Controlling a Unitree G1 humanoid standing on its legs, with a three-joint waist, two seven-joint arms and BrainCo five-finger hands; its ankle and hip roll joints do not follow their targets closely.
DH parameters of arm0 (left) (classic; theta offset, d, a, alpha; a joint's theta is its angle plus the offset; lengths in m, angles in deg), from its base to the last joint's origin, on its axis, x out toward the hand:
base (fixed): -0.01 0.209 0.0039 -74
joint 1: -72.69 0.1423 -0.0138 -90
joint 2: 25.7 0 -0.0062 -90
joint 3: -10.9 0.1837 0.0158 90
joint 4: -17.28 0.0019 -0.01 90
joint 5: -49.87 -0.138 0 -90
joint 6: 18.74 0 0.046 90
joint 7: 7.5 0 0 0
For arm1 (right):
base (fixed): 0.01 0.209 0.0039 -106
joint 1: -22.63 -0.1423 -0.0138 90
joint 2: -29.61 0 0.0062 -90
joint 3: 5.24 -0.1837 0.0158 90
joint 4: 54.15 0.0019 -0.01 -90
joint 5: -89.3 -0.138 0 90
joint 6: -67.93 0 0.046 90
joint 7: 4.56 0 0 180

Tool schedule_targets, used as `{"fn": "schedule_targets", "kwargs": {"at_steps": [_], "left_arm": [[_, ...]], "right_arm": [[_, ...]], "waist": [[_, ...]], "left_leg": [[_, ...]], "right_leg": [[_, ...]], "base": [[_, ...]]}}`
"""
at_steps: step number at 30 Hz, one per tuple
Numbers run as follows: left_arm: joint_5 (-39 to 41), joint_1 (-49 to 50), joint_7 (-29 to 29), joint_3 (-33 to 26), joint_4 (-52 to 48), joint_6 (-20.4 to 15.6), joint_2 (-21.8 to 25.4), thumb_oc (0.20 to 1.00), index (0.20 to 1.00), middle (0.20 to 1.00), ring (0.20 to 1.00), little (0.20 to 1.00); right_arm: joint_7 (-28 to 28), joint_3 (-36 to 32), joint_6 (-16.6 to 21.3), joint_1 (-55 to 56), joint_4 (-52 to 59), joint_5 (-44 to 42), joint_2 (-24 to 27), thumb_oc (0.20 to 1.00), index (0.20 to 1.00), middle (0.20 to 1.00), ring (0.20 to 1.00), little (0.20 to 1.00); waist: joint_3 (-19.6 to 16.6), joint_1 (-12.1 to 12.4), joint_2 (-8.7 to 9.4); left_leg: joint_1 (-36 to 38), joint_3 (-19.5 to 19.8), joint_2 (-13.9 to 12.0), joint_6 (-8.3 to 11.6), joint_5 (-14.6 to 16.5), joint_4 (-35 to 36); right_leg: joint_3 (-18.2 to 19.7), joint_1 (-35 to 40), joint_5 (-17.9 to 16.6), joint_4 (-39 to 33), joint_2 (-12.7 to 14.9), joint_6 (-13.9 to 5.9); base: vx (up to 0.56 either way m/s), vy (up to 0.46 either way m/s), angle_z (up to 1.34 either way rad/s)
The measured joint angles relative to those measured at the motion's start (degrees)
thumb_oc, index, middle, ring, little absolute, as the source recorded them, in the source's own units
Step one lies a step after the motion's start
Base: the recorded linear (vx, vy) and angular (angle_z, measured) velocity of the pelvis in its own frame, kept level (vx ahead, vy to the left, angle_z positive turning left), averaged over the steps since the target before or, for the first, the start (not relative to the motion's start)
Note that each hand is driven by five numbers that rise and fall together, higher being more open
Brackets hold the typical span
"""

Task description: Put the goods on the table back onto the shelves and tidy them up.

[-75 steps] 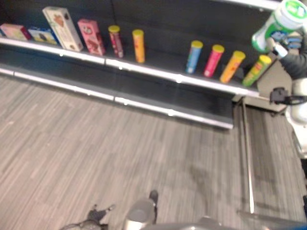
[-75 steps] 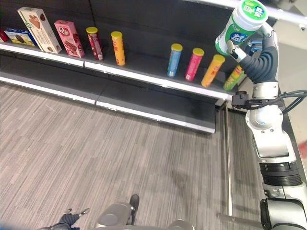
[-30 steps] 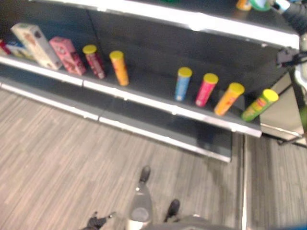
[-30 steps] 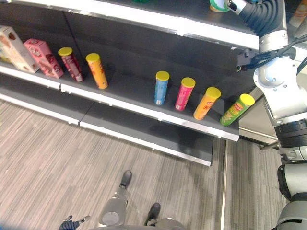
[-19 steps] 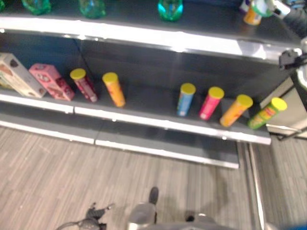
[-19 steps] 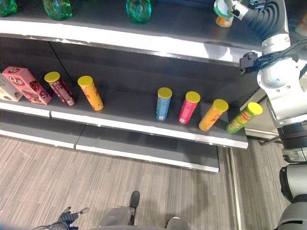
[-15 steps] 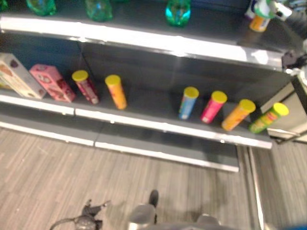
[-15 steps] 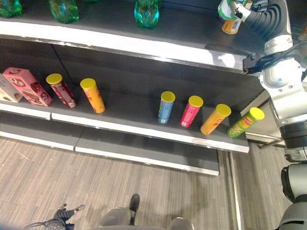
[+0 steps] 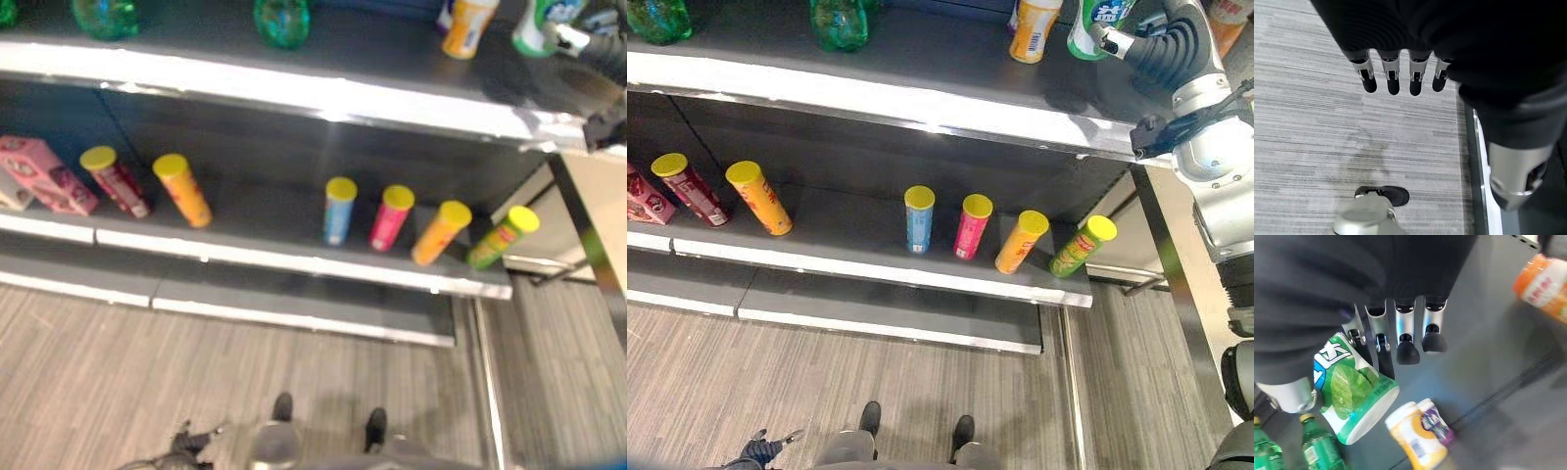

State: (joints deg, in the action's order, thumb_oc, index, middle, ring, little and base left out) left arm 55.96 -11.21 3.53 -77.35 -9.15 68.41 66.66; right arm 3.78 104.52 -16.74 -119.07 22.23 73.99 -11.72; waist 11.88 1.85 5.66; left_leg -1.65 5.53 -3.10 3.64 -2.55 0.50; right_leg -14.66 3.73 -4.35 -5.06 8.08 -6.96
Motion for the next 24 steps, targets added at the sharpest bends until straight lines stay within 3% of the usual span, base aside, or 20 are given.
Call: {"fn": "schedule_targets", "kwargs": {"at_steps": [3,16,21,24], "left_arm": [[0.0,-0.4,0.0,0.0,2.0,0.0,0.2,1.000,1.000,1.000,1.000,1.000],[-0.5,0.6,0.0,0.0,3.7,0.5,0.2,1.000,1.000,1.000,1.000,1.000],[-0.5,0.5,0.1,0.5,3.5,0.5,0.0,1.000,1.000,1.000,1.000,1.000],[-0.5,0.9,0.2,0.7,3.6,0.6,-0.8,1.000,1.000,1.000,1.000,1.000]], "right_arm": [[-1.6,4.6,0.0,-0.1,-0.3,-0.6,-0.2,0.200,0.200,0.200,0.200,0.200],[-2.2,6.8,-1.5,-2.2,-3.5,-2.5,-11.2,0.200,0.200,0.200,0.200,0.200],[-0.8,6.8,-2.6,-4.0,-6.8,1.2,-13.7,0.200,0.200,0.200,0.200,0.200],[1.4,6.8,-3.7,-5.9,-10.8,4.8,-17.6,0.200,0.200,0.200,0.200,0.200]], "waist": [[0.0,0.0,-0.11],[-1.7,0.1,-2.85],[-1.8,0.1,-3.02],[-2.4,0.0,-3.36]], "left_leg": [[1.3,-0.4,0.0,0.17,-0.1,1.0],[1.8,-0.1,0.0,0.36,-0.4,2.0],[1.9,0.0,0.0,0.38,-0.7,2.5],[1.9,0.1,0.0,0.38,-0.7,2.5]], "right_leg": [[0.1,0.6,0.1,0.0,0.2,0.00],[0.1,0.9,0.2,0.0,0.2,0.11],[-0.1,0.9,0.2,0.0,0.2,0.12],[-0.1,0.8,0.2,0.0,0.2,0.12]], "base": [[0.05,-0.039,-0.05],[0.04,-0.022,0.02],[0.01,-0.003,0.01],[0.00,0.000,0.00]]}}
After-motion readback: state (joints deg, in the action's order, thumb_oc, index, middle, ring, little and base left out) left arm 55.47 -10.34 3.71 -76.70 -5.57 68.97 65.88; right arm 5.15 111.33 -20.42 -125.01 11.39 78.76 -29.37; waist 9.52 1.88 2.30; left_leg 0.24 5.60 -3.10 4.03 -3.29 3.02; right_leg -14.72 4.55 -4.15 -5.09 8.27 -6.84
